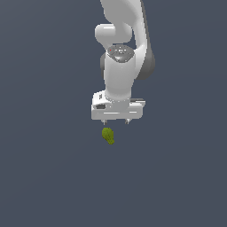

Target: Pick up the object and move it to a goal position.

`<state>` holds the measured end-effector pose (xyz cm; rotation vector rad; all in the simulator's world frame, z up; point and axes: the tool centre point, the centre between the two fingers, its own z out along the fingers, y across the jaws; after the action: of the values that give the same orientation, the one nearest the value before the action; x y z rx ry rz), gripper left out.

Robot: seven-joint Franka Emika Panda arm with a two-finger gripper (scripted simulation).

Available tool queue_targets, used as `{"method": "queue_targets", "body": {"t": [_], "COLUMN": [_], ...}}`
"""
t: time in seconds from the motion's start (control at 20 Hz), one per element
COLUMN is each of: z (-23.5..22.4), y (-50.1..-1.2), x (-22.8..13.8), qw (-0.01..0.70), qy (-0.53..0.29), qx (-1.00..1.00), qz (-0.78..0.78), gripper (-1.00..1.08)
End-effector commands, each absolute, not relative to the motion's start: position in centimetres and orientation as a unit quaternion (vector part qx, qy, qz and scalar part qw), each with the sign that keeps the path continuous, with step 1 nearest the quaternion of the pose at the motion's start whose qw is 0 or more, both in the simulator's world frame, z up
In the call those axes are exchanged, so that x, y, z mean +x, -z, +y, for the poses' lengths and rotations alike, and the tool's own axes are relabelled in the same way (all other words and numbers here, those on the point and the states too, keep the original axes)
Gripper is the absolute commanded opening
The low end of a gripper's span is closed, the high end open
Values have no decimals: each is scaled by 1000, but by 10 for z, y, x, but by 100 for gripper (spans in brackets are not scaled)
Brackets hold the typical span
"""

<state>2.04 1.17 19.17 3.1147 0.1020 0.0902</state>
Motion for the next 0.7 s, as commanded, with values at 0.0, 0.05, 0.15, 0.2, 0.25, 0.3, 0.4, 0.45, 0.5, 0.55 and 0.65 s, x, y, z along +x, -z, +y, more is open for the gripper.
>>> {"method": "queue_targets", "body": {"t": [0.0,0.05,0.15,0.2,0.25,0.3,0.4,0.45,0.5,0.55,0.65], "z": [9,7,1,-2,-5,-9,-17,-20,-23,-25,-29], "y": [-184,-180,-168,-161,-153,-144,-126,-119,-112,-107,-98], "x": [20,19,18,17,16,15,11,10,8,7,5], "qw": [11,11,9,8,7,6,4,3,2,2,1], "qy": [-27,-25,-22,-20,-17,-15,-10,-8,-6,-4,-2], "qx": [999,999,999,999,999,999,999,999,999,999,999], "qz": [33,33,34,35,35,36,37,37,37,38,38], "gripper": [100,100,100,100,100,100,100,100,100,100,100]}}
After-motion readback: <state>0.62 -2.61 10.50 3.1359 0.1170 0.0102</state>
